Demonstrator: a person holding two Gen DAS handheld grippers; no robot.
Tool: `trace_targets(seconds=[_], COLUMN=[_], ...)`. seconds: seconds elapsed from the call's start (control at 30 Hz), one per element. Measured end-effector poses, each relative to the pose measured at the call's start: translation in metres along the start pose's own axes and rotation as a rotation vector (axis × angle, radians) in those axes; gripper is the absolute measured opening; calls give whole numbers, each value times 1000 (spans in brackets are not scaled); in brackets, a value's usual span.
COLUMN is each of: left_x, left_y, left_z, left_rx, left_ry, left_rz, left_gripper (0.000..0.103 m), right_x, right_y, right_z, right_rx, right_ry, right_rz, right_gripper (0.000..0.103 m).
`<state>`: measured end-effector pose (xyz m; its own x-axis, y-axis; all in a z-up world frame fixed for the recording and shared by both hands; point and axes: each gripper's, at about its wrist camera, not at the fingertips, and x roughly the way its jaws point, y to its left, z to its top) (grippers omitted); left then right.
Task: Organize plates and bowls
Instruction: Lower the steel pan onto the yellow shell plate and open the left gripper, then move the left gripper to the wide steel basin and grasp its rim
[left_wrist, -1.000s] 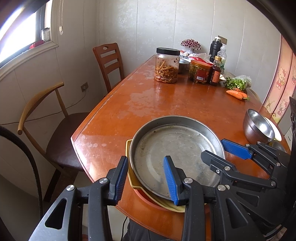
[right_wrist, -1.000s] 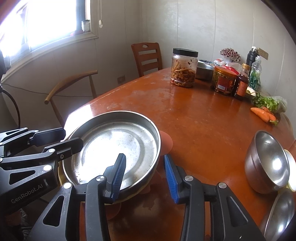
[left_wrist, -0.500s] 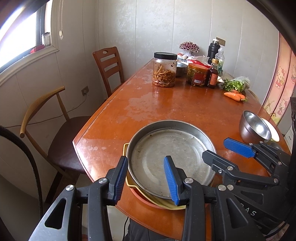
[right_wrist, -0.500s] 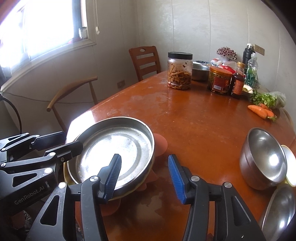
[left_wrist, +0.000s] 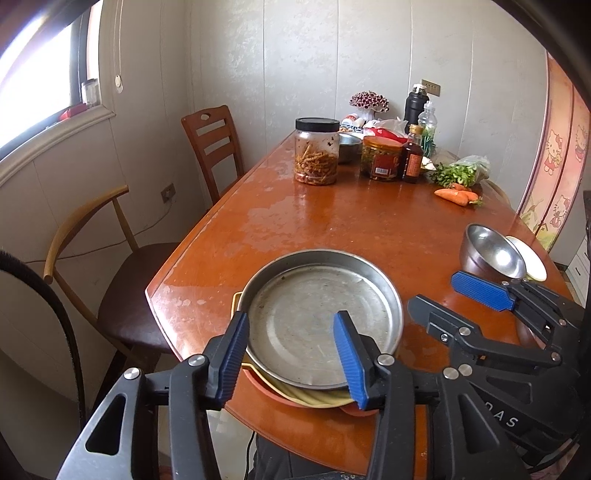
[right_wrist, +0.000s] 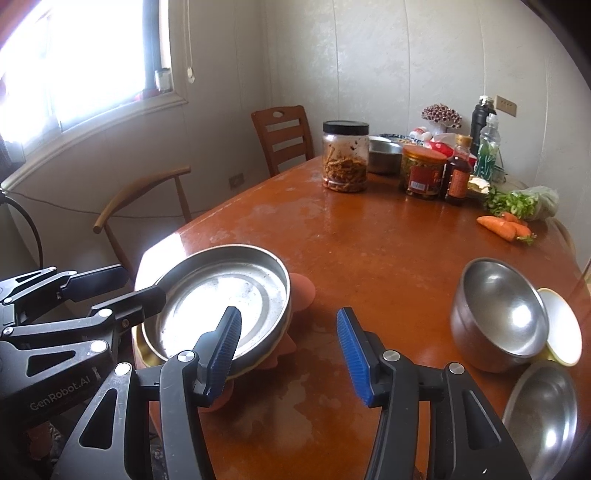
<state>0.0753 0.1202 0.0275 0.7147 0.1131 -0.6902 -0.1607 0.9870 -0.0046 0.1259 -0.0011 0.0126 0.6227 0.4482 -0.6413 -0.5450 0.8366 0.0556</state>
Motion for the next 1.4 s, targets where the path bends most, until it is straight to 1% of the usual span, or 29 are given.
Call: trace_targets(seconds=[0.03,0.1,0.13,0.47,0.6,0.97,1.23,1.4], left_x=[-2,-5,-7,-25,-31,-41,-46,-48], left_y=[-2,-6,-8,-29,-41,-72,-101,-120], left_z=[0,1,2,6,7,7,9,10], left_rx=[3,8,11,31,43,74,104,126], left_ry=[-3,-9,-12,-44,-49,-51,-57,-58], left_rz=[-1,-1,2,-6,-18,-41,-64,-78], left_gripper=[48,49,49,54,55,56,64,65], right_x=[-4,-10,-13,-47,-62,-96,-119,-133], right_y=[-1,-3,-4,-18,-26,-50,-73,-91], right_z=[0,0,0,-1,-3,-14,-23,-31], right_rx=[1,2,4,23,32,59,84,116], right_ry=[-7,-20,-26,-82,-114,-162,-190,-214], right_rz=[-2,-8,-9,-26,-59,-102,-142,-174], right_gripper=[56,61,62,65,73,74,75,76])
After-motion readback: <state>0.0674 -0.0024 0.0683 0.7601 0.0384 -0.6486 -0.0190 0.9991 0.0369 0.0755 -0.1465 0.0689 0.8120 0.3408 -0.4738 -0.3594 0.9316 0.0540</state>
